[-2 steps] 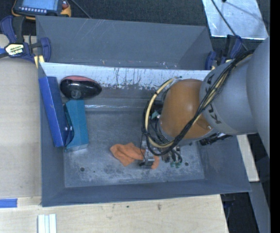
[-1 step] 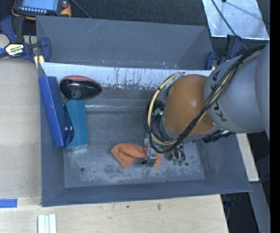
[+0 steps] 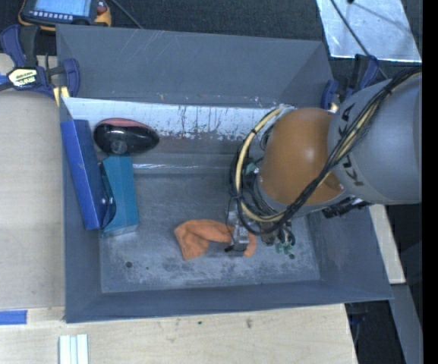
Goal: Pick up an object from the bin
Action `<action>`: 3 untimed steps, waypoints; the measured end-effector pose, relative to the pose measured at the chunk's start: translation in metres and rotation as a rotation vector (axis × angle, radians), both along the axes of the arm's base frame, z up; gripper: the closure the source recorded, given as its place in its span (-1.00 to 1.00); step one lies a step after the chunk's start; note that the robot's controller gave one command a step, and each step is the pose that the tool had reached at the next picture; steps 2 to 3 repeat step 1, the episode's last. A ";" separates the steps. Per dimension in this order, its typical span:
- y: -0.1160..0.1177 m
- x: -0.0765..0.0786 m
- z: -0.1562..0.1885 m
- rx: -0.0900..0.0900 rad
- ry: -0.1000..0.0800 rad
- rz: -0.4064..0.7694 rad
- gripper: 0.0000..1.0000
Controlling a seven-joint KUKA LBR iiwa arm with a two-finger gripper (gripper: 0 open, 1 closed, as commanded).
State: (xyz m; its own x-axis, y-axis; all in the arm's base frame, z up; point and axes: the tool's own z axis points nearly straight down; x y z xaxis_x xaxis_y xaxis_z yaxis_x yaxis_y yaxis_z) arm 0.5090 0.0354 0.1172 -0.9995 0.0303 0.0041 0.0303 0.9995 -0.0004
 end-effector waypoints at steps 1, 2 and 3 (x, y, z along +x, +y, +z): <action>0.000 0.000 0.022 0.000 -0.001 0.000 1.00; 0.000 0.000 0.022 0.000 -0.001 0.000 1.00; 0.000 0.000 0.022 0.000 -0.001 0.000 1.00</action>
Offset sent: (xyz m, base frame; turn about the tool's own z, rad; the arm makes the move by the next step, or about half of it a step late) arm 0.0000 0.0001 0.0218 0.0000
